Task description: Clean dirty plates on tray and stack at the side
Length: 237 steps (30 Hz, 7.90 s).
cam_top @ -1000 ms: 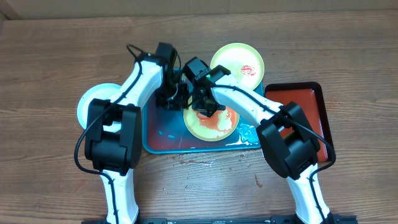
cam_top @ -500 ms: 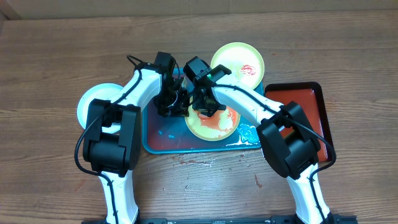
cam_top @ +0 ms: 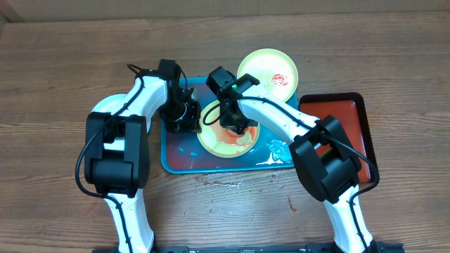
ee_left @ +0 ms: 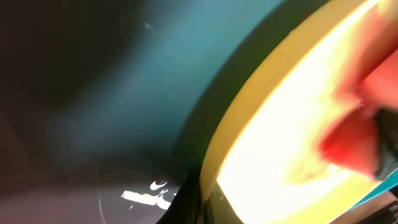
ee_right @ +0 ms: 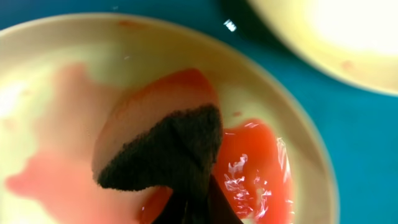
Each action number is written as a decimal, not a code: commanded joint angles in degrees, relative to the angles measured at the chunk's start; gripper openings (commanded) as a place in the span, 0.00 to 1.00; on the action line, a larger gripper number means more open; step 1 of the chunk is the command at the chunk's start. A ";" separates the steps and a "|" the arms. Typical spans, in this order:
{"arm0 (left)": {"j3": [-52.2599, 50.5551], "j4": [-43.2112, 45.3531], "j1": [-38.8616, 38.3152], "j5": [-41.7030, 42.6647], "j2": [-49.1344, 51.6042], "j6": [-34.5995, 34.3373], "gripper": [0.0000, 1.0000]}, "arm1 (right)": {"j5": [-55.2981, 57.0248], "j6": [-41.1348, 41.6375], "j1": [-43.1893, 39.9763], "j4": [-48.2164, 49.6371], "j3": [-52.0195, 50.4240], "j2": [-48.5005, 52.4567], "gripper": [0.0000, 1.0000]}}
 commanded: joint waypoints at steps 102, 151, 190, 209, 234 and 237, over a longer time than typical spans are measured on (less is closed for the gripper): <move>8.31 -9.62 1.86 -21.90 -10.27 1.07 0.04 | 0.98 -6.14 -9.16 -17.68 13.55 -18.82 0.04; 8.28 -5.70 -26.73 -96.70 -24.13 -13.90 0.04 | -2.19 -6.82 -31.63 -23.85 13.53 -28.33 0.04; 3.48 -5.86 30.80 -20.98 -21.24 -4.98 0.04 | -0.66 -7.91 -31.63 -25.75 13.53 -28.33 0.04; -9.64 9.70 35.65 -20.90 -12.50 -9.88 0.04 | -0.66 -7.91 -31.63 -26.14 13.53 -28.30 0.04; 14.88 6.03 8.92 -5.95 -16.06 4.48 0.85 | -0.68 -7.87 -31.63 -25.83 13.53 -27.89 0.04; 14.88 9.14 1.51 -8.22 -14.71 1.29 0.85 | -0.68 -7.87 -31.63 -25.86 13.53 -27.89 0.04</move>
